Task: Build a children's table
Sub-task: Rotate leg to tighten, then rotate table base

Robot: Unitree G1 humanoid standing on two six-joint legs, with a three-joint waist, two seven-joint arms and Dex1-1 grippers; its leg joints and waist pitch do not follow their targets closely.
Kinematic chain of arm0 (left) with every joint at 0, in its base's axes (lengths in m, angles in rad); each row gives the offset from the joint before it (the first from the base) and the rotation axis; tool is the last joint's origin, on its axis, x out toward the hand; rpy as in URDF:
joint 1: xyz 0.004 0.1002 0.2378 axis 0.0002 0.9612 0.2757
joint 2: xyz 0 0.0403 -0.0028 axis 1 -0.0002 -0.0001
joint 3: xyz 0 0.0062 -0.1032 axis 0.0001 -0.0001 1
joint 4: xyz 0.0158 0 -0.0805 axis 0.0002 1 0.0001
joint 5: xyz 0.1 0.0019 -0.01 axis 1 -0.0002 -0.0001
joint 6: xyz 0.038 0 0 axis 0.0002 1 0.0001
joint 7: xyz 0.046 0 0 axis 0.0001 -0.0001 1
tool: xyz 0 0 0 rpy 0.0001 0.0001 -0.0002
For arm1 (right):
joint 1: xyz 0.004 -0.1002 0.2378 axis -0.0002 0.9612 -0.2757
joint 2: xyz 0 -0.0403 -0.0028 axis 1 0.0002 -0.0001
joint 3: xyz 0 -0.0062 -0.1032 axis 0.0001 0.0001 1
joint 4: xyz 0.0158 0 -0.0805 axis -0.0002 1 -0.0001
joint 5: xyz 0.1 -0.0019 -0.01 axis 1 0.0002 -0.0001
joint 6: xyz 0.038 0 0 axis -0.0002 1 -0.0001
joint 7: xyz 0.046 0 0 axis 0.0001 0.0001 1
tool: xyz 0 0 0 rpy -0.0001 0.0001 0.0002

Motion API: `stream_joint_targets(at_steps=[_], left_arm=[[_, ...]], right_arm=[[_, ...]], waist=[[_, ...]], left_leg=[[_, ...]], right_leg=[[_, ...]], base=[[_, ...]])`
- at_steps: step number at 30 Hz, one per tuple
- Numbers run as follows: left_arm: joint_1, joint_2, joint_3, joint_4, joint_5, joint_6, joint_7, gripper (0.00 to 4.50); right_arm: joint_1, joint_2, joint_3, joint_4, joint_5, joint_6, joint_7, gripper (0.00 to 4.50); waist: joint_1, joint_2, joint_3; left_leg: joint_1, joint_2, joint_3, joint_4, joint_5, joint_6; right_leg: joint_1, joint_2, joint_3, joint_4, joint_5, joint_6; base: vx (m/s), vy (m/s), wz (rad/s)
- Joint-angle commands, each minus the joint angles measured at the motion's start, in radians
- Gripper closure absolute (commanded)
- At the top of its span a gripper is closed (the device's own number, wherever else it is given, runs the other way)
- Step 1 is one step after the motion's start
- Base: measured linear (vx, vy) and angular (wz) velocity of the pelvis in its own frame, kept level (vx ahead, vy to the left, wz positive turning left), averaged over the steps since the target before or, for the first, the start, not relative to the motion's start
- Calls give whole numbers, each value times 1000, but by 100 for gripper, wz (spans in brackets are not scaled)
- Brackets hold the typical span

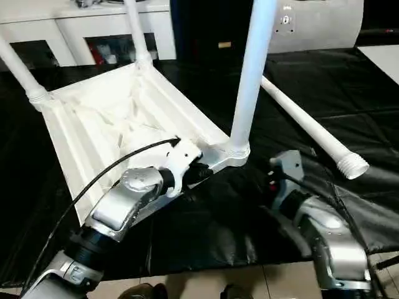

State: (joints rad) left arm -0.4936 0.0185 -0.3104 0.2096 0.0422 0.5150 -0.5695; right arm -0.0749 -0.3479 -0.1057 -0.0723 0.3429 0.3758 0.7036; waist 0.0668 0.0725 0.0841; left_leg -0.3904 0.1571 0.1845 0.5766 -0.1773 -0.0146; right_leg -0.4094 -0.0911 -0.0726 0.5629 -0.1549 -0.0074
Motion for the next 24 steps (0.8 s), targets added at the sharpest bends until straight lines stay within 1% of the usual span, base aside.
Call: stream_joint_targets(at_steps=[1,2,3,4,5,6,7,8,9,10,11,12,13,14,15,17,18,19,20,21,23,24], left_arm=[[-2,28,40,-56,15,16,34,356],[-2,35,44,-62,18,23,35,356],[-2,72,61,-92,34,55,41,356],[-1,83,66,-102,39,60,43,356],[4,116,81,-130,51,74,49,356],[12,150,96,-162,60,95,52,356],[12,150,96,-162,60,95,52,356],[14,157,98,-171,59,102,53,356],[19,190,100,-191,77,106,57,356],[19,190,100,-191,77,106,57,356],[26,296,110,-242,129,156,46,356],[26,336,113,-258,150,179,41,373],[22,377,120,-259,171,190,40,384],[16,413,127,-256,191,193,41,384],[8,487,125,-245,230,197,31,391],[7,521,122,-242,247,200,24,416],[9,575,115,-236,274,202,13,426],[12,598,113,-234,286,203,9,431],[17,625,106,-230,300,205,-1,436],[29,674,87,-228,312,218,-12,441],[41,709,72,-227,318,230,-22,447],[55,726,62,-235,316,241,-43,447]], right_arm=[[0,3,17,-19,1,-1,-2,0],[0,4,19,-19,0,-1,-1,0],[0,5,30,-23,-3,3,0,0],[0,5,33,-22,-4,4,-1,0],[-3,7,42,-22,-9,7,-3,0],[-6,5,57,-21,-21,11,-11,0],[-6,5,57,-21,-21,11,-11,0],[-9,5,64,-18,-28,17,-20,0],[-13,7,73,-15,-37,24,-31,0],[-13,7,73,-15,-37,24,-31,0],[-27,9,100,0,-69,34,-55,0],[-31,10,109,6,-79,35,-62,0],[-37,15,115,12,-84,39,-71,0],[-41,19,119,18,-87,40,-77,0],[-48,22,134,31,-99,37,-82,0],[-51,24,141,37,-105,35,-84,0],[-57,27,156,48,-116,35,-86,0],[-61,29,163,53,-122,38,-88,0],[-64,30,170,58,-128,39,-89,0],[-72,35,180,67,-134,38,-97,0],[-79,40,186,78,-139,36,-104,0],[-85,43,190,88,-146,33,-109,0]], waist=[[9,-17,-77],[9,-21,-72],[9,-19,-67],[8,-18,-66],[5,-17,-63],[4,-13,-61],[2,-14,-59],[2,-14,-59],[3,-6,-59],[4,-7,-61],[6,-7,-58],[4,-8,-60],[-1,-6,-60],[-1,-4,-58],[-3,0,-57],[-5,2,-57],[-3,8,-56],[-1,7,-58],[0,9,-57],[2,12,-57],[1,12,-56],[0,14,-54]], left_leg=[[9,70,-31,-54,-126,157],[8,70,-31,-57,-136,155],[9,70,-32,-61,-163,142],[9,70,-33,-63,-175,135],[12,68,-32,-66,-202,121],[14,68,-34,-68,-218,105],[15,67,-34,-69,-228,93],[15,67,-34,-69,-228,93],[19,69,-36,-71,-232,76],[20,70,-35,-70,-231,73],[21,69,-34,-71,-235,71],[13,68,-39,-75,-217,67],[9,65,-40,-74,-210,67],[20,64,-37,-73,-222,63],[19,62,-37,-72,-224,59],[22,63,-37,-73,-223,52],[25,65,-37,-74,-228,43],[27,65,-37,-72,-227,41],[23,64,-37,-73,-225,40],[23,65,-37,-74,-228,36],[22,64,-38,-75,-241,30],[23,65,-38,-77,-252,21]], right_leg=[[54,-65,38,-54,-174,-240],[53,-63,37,-56,-185,-237],[53,-64,37,-58,-226,-223],[53,-63,37,-58,-239,-218],[51,-62,37,-64,-278,-204],[49,-62,38,-65,-306,-193],[48,-61,38,-69,-327,-182],[48,-61,38,-69,-327,-182],[44,-59,39,-66,-319,-181],[43,-58,41,-65,-300,-183],[41,-58,42,-66,-295,-183],[48,-57,42,-53,-263,-186],[50,-56,40,-50,-255,-185],[42,-56,41,-57,-258,-185],[44,-56,41,-55,-256,-190],[43,-55,42,-53,-244,-195],[41,-55,43,-52,-231,-203],[40,-54,42,-50,-219,-207],[42,-55,43,-46,-202,-213],[42,-56,44,-45,-195,-217],[42,-56,44,-42,-195,-221],[42,-58,44,-43,-203,-223]], base=[[0,0,0],[0,0,0],[0,0,0],[0,0,0],[0,0,0],[0,0,0],[0,0,0],[0,0,0],[0,0,0],[0,0,0],[0,0,0],[0,0,0],[0,0,0],[0,0,0],[0,0,0],[0,0,0],[0,0,0],[0,0,0],[0,0,0],[0,0,0],[0,0,0],[0,0,0]])
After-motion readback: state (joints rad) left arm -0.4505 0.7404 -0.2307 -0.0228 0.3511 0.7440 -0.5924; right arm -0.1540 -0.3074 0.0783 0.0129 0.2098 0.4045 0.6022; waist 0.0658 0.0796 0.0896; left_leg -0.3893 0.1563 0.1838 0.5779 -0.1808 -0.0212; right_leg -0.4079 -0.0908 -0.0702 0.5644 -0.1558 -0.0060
